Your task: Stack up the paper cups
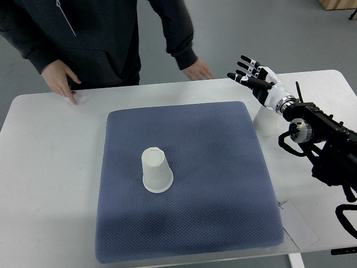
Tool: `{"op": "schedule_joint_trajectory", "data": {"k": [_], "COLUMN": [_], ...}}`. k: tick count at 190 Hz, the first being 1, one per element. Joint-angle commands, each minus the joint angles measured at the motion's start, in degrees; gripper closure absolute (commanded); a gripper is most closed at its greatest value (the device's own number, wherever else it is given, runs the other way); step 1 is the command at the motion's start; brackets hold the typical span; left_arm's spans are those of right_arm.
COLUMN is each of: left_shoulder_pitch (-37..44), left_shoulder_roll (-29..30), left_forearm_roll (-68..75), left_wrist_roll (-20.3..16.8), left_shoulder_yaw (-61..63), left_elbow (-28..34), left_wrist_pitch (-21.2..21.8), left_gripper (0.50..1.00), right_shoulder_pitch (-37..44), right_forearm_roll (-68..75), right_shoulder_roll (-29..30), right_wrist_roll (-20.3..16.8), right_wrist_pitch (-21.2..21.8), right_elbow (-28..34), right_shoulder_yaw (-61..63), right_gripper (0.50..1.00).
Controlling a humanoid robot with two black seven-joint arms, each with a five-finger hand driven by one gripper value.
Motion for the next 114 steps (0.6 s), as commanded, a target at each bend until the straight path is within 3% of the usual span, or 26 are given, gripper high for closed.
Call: {"op": "schedule_joint_trajectory", "data": {"k": [1, 114], "left_shoulder_pitch": [0.0, 0.0], "left_shoulder_roll": [0.0, 0.0], "left_forearm_roll": [0.0, 0.0], "left_wrist_roll": [0.0, -0.1], "left_shoulder_yaw": [0.0, 0.0], "left_elbow": [0.0, 0.0], "left_wrist_pitch": [0.0, 0.0], "left_gripper": [0.5, 0.5], "right_shoulder_pitch": [-0.2, 0.1], "right_forearm_roll": [0.0, 0.0], "right_shoulder_roll": [0.0, -0.1], "right_wrist_roll": [0.0, 0.0], "right_wrist_pitch": [0.0, 0.1], "right_elbow": [0.0, 0.1], "right_shoulder_yaw": [0.1, 0.1], "right_gripper": [0.568, 0.568]}}
